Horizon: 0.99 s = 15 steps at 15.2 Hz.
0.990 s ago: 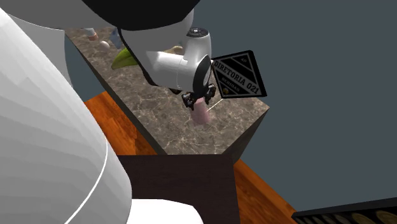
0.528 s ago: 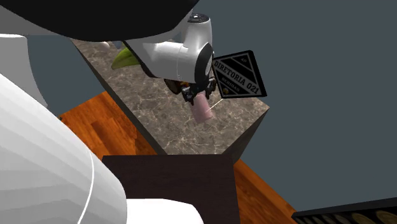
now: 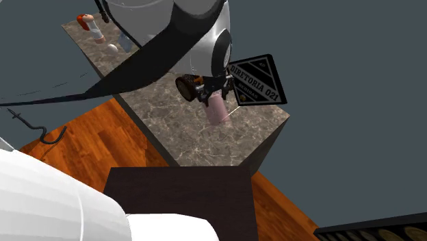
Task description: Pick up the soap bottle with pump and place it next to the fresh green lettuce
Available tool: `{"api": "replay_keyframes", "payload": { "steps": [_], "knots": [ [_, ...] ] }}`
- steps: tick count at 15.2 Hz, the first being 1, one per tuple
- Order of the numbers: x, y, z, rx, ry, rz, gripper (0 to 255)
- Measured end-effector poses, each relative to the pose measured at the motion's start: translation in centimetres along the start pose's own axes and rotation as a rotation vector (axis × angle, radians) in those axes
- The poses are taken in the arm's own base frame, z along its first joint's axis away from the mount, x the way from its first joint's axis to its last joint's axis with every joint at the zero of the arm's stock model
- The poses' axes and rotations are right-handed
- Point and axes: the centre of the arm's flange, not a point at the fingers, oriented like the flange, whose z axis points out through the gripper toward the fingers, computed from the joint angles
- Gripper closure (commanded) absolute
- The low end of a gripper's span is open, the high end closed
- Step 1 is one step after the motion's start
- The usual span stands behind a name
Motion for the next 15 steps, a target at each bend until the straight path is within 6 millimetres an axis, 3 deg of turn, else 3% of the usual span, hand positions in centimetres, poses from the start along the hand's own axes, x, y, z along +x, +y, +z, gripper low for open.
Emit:
{"api": "replay_keyframes", "payload": {
  "steps": [15],
  "knots": [
    [0.0,0.1,-7.9,0.000,0.000,0.000,255]
  ]
}}
